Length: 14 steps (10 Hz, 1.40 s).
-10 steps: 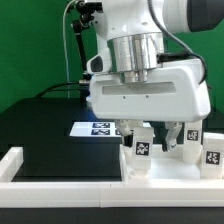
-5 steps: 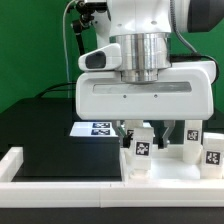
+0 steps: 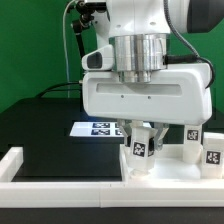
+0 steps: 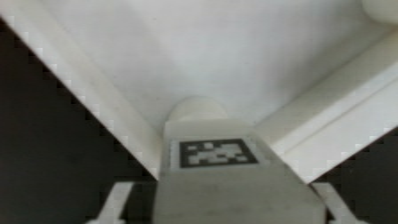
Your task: Assemble square table
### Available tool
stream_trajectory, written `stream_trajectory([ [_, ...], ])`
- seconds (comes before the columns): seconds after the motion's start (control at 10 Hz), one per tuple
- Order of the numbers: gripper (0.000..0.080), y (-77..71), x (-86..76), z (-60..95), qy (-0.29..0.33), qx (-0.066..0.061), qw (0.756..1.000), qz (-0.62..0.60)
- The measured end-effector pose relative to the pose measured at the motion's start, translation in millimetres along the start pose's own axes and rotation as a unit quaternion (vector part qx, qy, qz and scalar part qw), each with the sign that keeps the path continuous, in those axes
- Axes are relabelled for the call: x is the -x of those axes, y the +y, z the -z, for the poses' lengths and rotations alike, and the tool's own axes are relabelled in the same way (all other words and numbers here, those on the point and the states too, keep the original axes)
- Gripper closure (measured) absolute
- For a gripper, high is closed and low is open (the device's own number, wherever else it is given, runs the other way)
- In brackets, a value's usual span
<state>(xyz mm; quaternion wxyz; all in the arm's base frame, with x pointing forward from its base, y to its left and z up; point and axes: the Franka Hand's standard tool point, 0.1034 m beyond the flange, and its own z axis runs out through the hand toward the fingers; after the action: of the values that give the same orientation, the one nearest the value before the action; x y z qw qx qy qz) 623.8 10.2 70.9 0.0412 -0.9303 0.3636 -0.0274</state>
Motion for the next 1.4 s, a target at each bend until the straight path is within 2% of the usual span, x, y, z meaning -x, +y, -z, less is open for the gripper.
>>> stream_trajectory([
  [0.1,0.0511,-0.3,-0.1,0.1,0.000,0.000,0.998,-0.061],
  [0.2,0.0511,0.2,-1.1,0.1,0.002,-0.005,0.985,-0.171],
  [0.5,0.0510,8.1,-3.8,-0.6,-0.006,-0.063,0.923,-0.380],
  [0.6,0.0510,8.8,-4.1,-0.6,-0.012,-0.067,0.910,-0.408],
  [0.8,0.0504,8.8,-3.8,-1.3,-0.010,-0.066,0.918,-0.390],
  [0.9,0.0325,8.0,-3.6,-1.1,-0.007,-0.063,0.928,-0.366],
  [1.0,0.0192,2.1,-4.0,2.0,0.010,-0.052,0.958,-0.280],
  [1.1,0.0192,-4.7,-5.0,7.3,0.028,-0.038,0.985,-0.169],
  [1.2,0.0156,-9.3,-3.8,10.2,0.037,-0.030,0.997,-0.064],
  [1.4,0.0151,-5.7,-5.8,8.3,0.039,-0.027,0.999,-0.007],
])
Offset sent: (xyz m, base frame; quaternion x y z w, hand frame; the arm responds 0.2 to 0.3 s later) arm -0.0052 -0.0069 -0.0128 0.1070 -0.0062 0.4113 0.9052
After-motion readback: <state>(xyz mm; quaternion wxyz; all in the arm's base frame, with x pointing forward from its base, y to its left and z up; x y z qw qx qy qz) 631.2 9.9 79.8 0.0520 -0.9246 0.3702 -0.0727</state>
